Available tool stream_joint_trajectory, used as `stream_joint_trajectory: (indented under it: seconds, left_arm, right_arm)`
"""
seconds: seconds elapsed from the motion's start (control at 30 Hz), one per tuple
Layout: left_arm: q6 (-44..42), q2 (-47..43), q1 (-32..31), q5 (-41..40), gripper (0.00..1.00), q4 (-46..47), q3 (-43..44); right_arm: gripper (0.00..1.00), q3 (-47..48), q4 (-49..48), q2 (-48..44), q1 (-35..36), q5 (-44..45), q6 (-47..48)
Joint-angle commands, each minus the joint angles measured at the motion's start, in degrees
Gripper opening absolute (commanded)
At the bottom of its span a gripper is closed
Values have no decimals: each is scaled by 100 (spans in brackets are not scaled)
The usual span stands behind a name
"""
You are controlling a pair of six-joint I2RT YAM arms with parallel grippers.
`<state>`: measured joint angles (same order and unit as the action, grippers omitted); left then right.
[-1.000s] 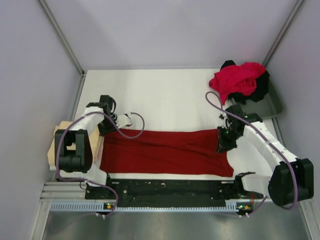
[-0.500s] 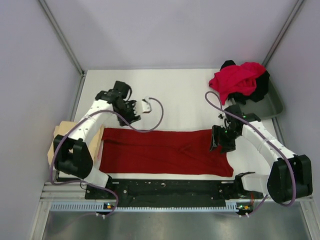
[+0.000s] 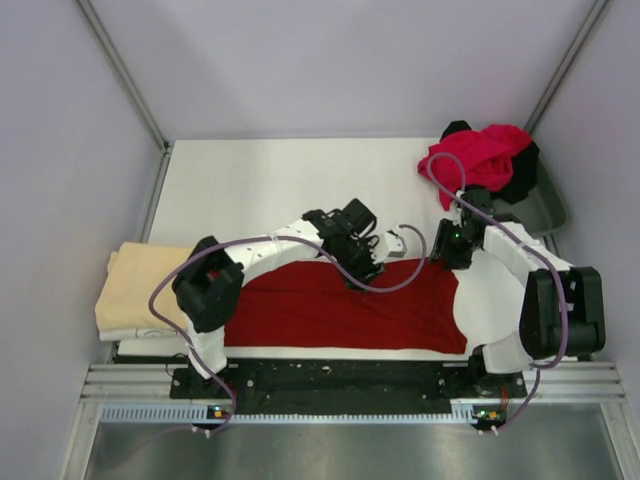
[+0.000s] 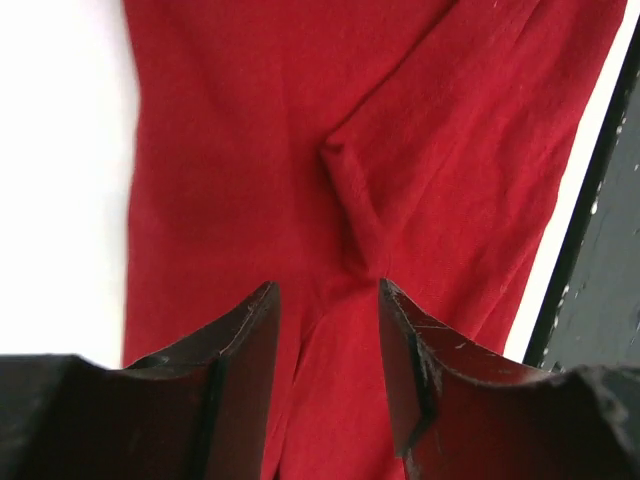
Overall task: Fold and stack the t-shirts
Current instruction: Fold the other side of the tshirt into a rectangle
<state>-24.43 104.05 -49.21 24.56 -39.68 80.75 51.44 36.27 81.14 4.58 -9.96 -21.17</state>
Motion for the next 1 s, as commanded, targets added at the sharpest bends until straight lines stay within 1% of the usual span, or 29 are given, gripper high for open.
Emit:
stream_joint_trajectory:
  seconds: [0.0, 0.1, 0.17, 0.3, 0.37, 0.4, 0.43, 0.47, 0.57, 0.63, 0.8, 0.87, 0.93, 0.97]
  left_arm:
    - [720, 361, -308, 233, 48, 549, 424]
    - [729, 580, -457, 138, 47, 549, 503]
    - [755, 730, -467, 198, 47, 532, 573]
    - [781, 985, -510, 322, 47, 514, 731]
    - [773, 1117, -554, 191, 43, 514, 802]
    - [764, 1170, -554, 120, 38, 505, 837]
    - [738, 1214, -554, 102, 21, 479, 872]
    - [694, 1232, -563, 102, 0, 470, 890]
    - [536, 1109, -563, 233, 0, 374, 837]
    - [247, 838, -563, 601, 0, 251, 654]
    - [-807, -112, -686, 1595, 0, 294, -426]
    - [-1194, -253, -782, 1719, 0, 190, -735]
    - [-1502, -175, -888, 1588, 0, 49, -859]
    - [-1669, -114, -932, 1500, 2, -39, -885]
  right_arm:
    - [43, 33, -752, 428, -18, -85, -36]
    - [31, -37, -1016, 481, -18, -24, -45]
    - [22, 15, -1061, 586, -10, -6, -10]
    - [13, 112, -1113, 876, -27, -103, 43]
    - [8, 138, -1113, 1008, -27, -147, 60]
    - [4, 138, -1140, 1061, -27, -173, 69]
    - [0, 147, -1166, 1096, -19, -191, 78]
    - [0, 173, -1192, 1131, -27, -191, 78]
    - [0, 252, -1219, 1246, -27, -121, 95]
    - [0, 349, -1228, 1316, -88, -103, 104]
    - [0, 656, -1228, 1588, -124, -173, 183]
    - [0, 735, -1228, 1685, -124, -208, 201]
    - [0, 780, -1228, 1782, -133, -252, 210]
    - [0, 806, -1219, 1799, -133, -270, 210]
